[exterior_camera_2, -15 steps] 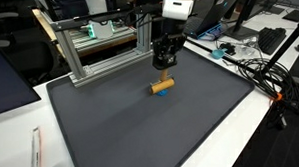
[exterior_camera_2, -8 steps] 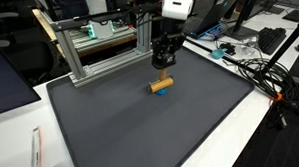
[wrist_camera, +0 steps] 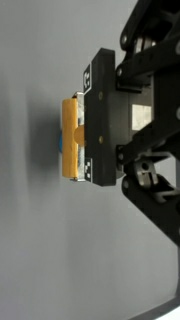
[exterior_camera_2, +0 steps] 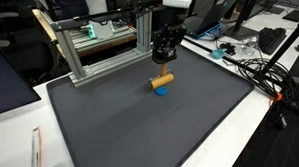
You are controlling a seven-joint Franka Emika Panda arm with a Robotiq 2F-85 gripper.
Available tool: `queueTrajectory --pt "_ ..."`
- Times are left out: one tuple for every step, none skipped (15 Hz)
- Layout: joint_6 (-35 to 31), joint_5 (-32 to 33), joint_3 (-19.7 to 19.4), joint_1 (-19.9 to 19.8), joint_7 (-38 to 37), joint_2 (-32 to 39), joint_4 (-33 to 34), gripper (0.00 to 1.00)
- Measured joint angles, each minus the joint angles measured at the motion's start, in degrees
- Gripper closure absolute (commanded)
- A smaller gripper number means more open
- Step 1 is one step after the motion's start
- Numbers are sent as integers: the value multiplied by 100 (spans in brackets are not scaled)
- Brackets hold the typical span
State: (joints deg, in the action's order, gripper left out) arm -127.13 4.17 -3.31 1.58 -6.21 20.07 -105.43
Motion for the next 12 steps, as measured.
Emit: queueTrajectory --pt "-1 0 7 0 90 -68 -13 77" --pt "-2 -4 23 -2 232 -143 -34 77" --pt "-14 -21 50 -13 438 -216 -62 77" --pt "-22 -66 98 -39 727 -294 -94 77" --pt "-66 -76 149 -71 1021 -371 -128 77" --pt "-136 -75 185 -94 1308 -461 -178 77" --pt "-188 -72 210 -111 1596 -559 -233 77" --pt "-216 -66 229 -127 1891 -652 -280 77" --pt "-223 -58 244 -142 2186 -739 -315 77" --pt "-225 -49 255 -156 2483 -813 -347 77" --pt "-233 -46 263 -173 2795 -881 -389 77" --pt "-243 -45 271 -192 3122 -922 -422 77"
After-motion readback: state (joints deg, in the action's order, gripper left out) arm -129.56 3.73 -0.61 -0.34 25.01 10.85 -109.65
